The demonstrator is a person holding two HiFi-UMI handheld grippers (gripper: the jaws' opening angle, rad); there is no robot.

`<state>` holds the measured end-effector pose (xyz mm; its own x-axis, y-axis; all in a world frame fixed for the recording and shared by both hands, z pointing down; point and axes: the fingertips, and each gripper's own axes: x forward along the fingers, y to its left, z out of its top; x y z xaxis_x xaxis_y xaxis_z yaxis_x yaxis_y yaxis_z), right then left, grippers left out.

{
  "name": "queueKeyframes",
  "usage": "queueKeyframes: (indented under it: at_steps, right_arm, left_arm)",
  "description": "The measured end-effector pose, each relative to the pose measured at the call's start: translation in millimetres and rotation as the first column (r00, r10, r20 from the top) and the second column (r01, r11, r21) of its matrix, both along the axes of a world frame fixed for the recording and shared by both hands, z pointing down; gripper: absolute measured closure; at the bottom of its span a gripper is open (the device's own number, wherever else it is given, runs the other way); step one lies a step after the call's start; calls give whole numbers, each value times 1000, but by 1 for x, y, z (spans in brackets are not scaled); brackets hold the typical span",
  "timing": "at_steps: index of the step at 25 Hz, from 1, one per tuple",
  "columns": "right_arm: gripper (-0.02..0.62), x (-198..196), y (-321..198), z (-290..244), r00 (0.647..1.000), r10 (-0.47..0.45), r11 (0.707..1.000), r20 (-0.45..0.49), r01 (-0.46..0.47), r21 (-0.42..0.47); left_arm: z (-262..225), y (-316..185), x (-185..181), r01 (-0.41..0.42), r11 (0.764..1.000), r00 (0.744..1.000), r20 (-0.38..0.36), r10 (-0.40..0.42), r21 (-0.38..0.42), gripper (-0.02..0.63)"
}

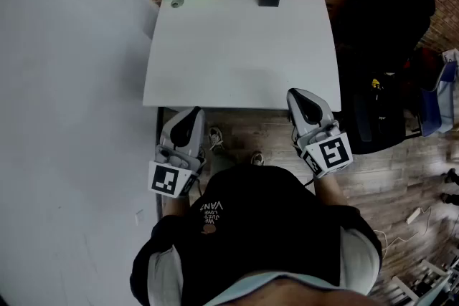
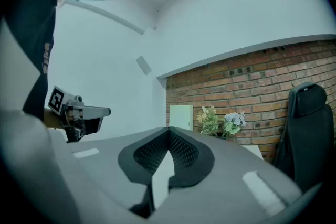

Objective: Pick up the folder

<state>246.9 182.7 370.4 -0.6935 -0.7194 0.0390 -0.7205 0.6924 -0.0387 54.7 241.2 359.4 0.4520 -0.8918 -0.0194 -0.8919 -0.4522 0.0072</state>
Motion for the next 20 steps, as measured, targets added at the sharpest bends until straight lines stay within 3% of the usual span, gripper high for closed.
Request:
queueKeyframes:
  at_steps: [12,17,20]
  right_arm:
    - [597,-31,-3,3,993,-112,994,22,112,-14]
    - [597,-50,-17,4,993,-114,993,5,115,-27]
    - [597,-66,-28,6,994,-113,992,5,113,-50]
  left_arm:
    - [4,-13,-13,8,1000,1000,-16,-8,-4,606]
    - [4,-25,-35,13,1000,998,-65,-14,-17,606]
    - [9,-37,-54,12,1000,998,-56,-13,-22,606]
